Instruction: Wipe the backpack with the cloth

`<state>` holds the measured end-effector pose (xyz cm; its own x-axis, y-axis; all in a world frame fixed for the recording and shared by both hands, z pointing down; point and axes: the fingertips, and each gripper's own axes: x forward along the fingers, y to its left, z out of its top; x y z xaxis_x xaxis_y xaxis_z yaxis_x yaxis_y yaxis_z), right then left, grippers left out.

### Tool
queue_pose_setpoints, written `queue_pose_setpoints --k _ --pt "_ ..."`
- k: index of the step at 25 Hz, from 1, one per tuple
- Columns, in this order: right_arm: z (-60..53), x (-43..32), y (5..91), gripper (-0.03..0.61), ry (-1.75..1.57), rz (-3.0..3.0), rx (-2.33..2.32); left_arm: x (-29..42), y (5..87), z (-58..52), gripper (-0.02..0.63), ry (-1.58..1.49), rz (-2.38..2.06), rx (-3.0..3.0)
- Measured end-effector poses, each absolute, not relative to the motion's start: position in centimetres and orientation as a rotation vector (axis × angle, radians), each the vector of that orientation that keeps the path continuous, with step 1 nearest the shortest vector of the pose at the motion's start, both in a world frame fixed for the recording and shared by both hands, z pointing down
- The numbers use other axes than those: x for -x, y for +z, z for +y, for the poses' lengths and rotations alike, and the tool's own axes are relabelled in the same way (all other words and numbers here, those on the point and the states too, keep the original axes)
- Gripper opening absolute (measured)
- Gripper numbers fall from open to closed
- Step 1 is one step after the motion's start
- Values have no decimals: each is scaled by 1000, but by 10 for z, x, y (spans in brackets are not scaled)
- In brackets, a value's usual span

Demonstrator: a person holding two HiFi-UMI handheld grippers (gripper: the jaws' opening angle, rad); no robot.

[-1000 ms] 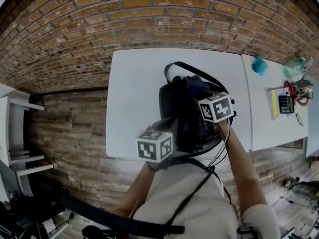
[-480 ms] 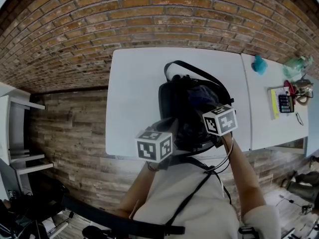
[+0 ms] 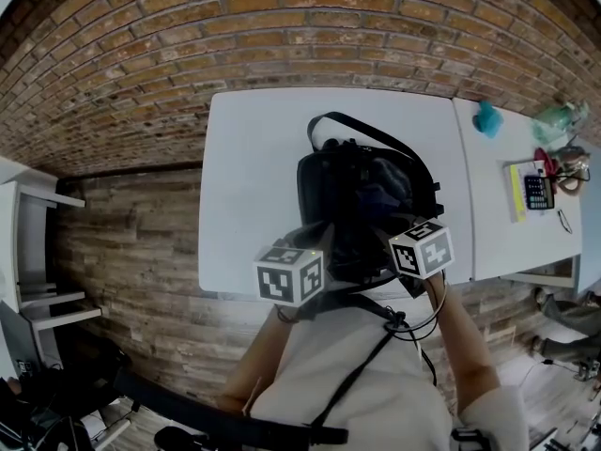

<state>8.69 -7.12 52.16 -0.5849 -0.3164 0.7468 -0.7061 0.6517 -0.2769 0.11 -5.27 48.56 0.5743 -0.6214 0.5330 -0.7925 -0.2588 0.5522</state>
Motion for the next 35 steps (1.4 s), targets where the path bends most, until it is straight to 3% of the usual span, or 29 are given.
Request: queue_pose_setpoints --k 35 --pt "17 -108 547 48 947 -2154 -592 -5 490 -56 3 272 -1127 -1970"
